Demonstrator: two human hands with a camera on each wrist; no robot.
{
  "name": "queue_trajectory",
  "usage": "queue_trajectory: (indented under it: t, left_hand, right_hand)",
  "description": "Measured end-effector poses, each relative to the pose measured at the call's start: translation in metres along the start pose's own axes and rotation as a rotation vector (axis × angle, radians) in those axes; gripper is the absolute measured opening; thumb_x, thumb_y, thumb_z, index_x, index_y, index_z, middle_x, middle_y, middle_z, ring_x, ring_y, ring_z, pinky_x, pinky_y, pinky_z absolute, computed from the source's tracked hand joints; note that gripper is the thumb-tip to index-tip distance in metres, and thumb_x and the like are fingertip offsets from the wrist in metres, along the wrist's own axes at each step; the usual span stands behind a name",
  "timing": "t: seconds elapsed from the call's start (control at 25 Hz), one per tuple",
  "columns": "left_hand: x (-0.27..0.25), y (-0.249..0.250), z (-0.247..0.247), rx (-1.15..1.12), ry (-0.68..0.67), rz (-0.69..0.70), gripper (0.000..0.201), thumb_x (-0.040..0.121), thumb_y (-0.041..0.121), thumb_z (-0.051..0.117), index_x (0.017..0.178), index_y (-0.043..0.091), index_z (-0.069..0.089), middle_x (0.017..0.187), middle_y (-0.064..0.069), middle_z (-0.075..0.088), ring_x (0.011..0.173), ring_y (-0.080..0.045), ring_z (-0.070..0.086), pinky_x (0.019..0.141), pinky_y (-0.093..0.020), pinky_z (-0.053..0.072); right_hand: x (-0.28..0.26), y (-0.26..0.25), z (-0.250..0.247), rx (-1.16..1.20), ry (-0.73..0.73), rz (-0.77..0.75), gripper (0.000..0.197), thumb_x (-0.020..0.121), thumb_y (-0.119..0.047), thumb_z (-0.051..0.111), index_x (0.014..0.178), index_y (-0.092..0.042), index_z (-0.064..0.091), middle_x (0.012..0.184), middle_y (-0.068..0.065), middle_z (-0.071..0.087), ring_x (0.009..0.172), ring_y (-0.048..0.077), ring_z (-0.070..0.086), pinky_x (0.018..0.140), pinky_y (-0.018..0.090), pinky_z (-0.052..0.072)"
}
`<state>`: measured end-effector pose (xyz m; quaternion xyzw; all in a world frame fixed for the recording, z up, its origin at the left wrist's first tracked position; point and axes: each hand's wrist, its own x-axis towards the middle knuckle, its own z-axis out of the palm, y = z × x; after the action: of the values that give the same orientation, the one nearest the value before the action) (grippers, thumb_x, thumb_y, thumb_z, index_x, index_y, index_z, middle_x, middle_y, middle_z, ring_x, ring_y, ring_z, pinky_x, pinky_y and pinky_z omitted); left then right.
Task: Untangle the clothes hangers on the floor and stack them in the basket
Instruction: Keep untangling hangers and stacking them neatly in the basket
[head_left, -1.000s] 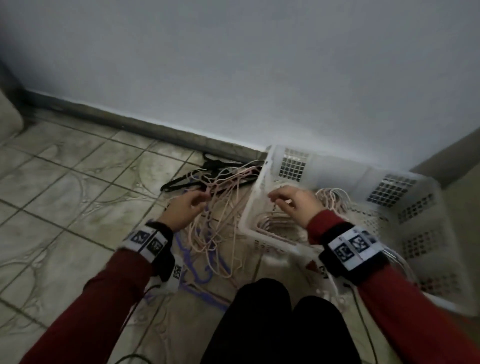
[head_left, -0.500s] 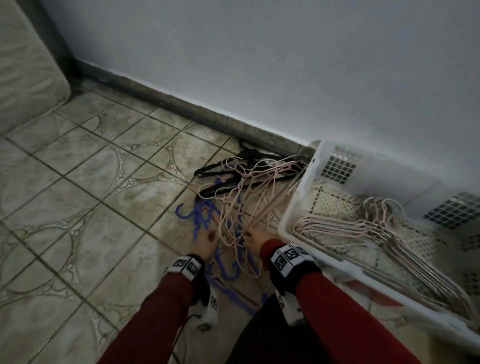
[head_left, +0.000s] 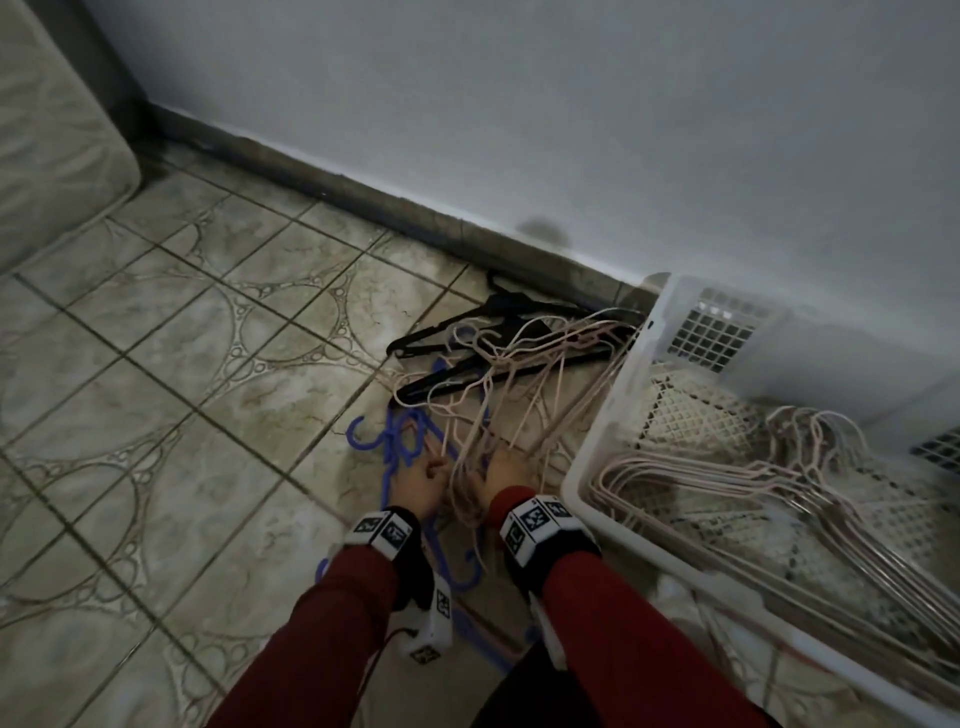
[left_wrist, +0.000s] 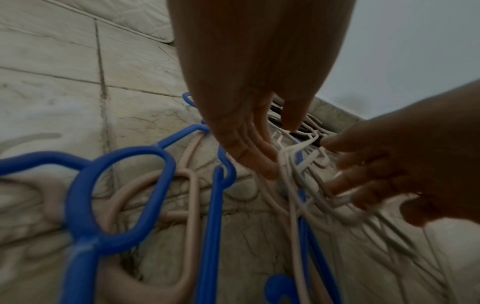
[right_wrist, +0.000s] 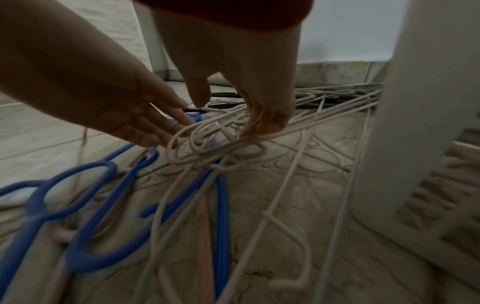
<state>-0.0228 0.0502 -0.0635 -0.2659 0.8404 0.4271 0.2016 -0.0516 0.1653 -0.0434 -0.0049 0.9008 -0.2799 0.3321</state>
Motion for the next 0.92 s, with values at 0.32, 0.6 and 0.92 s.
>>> queue_trajectory:
  t: [0.32, 0.6, 0.92]
  left_hand:
    - [-0.035, 0.003, 0.007, -0.120, -0.142, 0.183, 0.026, 0.097, 0.012, 0.040, 0.078, 0.014, 0.058, 0.076, -0.008, 0.057, 0.081, -0.025, 0.061, 0.080, -0.042, 0.051]
    - [-0.080, 0.024, -0.015, -0.327, -0.218, 0.258, 0.028, 0.098, 0.010, 0.036, 0.085, 0.018, 0.060, 0.083, -0.001, 0.062, 0.068, -0.005, 0.063, 0.057, -0.009, 0.051]
    - [-0.096, 0.059, -0.042, -0.708, -0.243, 0.158, 0.037, 0.096, 0.040, 0.037, 0.086, 0.012, 0.059, 0.078, -0.006, 0.068, 0.072, -0.020, 0.060, 0.071, -0.031, 0.046]
  right_hand:
    - [-0.035, -0.009, -0.013, -0.137, -0.186, 0.047, 0.040, 0.094, -0.032, 0.038, 0.114, -0.002, 0.054, 0.123, 0.018, 0.057, 0.112, 0.031, 0.055, 0.088, 0.035, 0.045]
    - [-0.094, -0.014, -0.038, -0.262, 0.059, -0.076, 0.044, 0.094, -0.034, 0.035, 0.113, 0.000, 0.054, 0.123, 0.021, 0.055, 0.117, 0.034, 0.046, 0.097, 0.039, 0.037]
    - [-0.147, -0.031, -0.013, -0.196, 0.246, -0.187, 0.043, 0.090, -0.033, 0.039, 0.123, -0.004, 0.041, 0.136, 0.019, 0.041, 0.129, 0.031, 0.032, 0.106, 0.041, 0.025]
